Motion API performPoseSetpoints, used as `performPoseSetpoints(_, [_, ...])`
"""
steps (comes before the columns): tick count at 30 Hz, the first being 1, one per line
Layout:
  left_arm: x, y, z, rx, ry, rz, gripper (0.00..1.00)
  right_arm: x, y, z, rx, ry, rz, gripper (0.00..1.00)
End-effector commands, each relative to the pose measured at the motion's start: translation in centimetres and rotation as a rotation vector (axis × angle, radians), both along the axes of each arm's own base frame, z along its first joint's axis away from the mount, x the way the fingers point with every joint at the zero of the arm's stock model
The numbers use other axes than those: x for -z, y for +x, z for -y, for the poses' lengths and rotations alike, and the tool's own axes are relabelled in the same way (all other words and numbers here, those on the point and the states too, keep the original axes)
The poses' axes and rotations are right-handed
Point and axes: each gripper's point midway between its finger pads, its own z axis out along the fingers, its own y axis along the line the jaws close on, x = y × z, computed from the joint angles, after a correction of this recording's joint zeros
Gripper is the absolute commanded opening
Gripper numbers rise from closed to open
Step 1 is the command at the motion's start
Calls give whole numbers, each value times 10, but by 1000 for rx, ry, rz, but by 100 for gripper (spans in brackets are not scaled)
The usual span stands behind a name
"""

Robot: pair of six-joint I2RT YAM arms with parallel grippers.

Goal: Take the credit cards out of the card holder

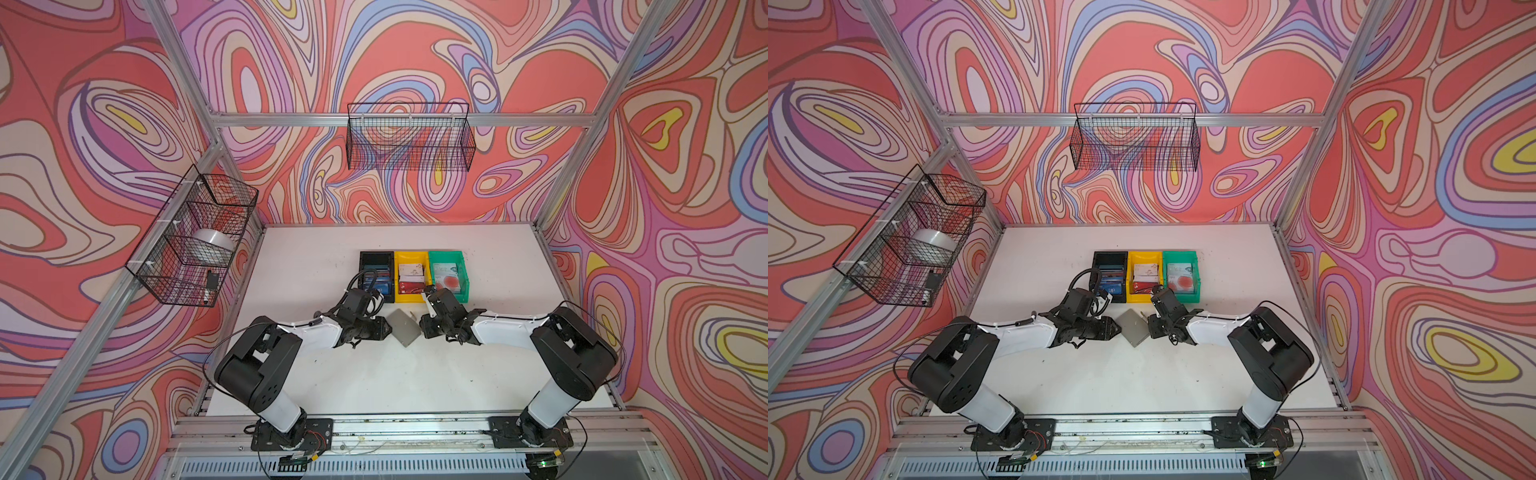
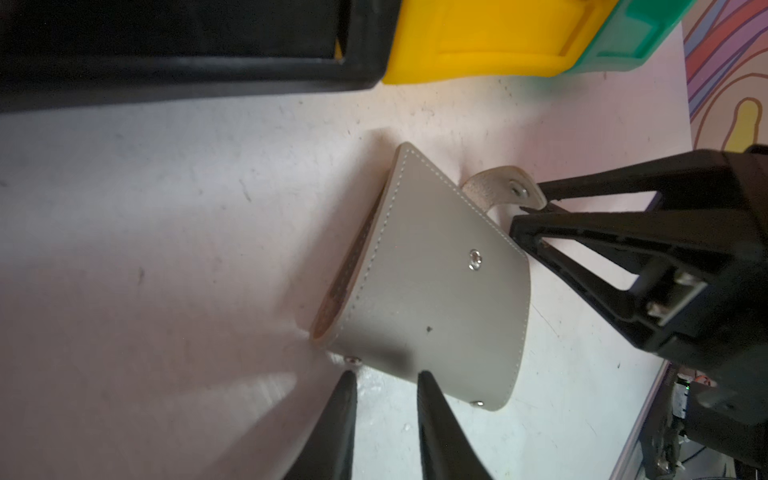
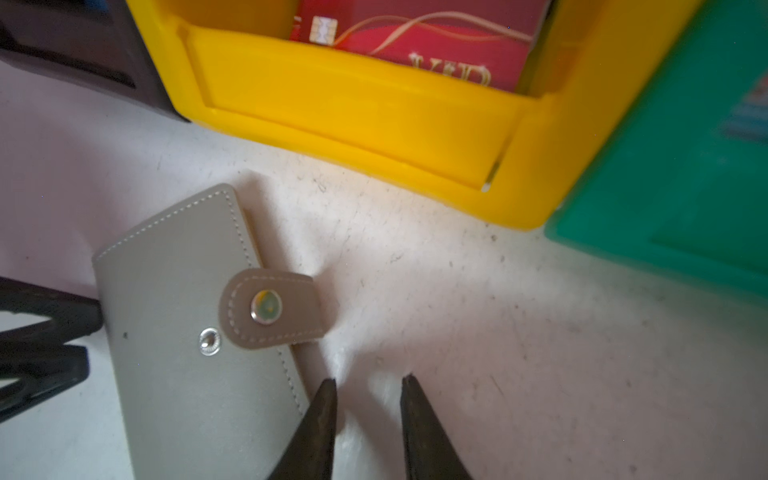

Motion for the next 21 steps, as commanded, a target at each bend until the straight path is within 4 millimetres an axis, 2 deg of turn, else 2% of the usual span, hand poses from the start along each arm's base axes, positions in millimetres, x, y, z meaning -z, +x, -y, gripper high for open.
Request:
performPoseSetpoints(1, [6, 0, -1, -2, 24, -17, 29, 2, -11, -3, -32, 1, -20, 30])
performPoseSetpoints(12, [25, -2, -7, -10, 70, -45, 27, 14, -13, -17, -67, -44, -41, 30])
performPoseSetpoints(21, [41, -5, -7, -2, 83, -83, 26, 15, -18, -31, -105, 12, -60, 29])
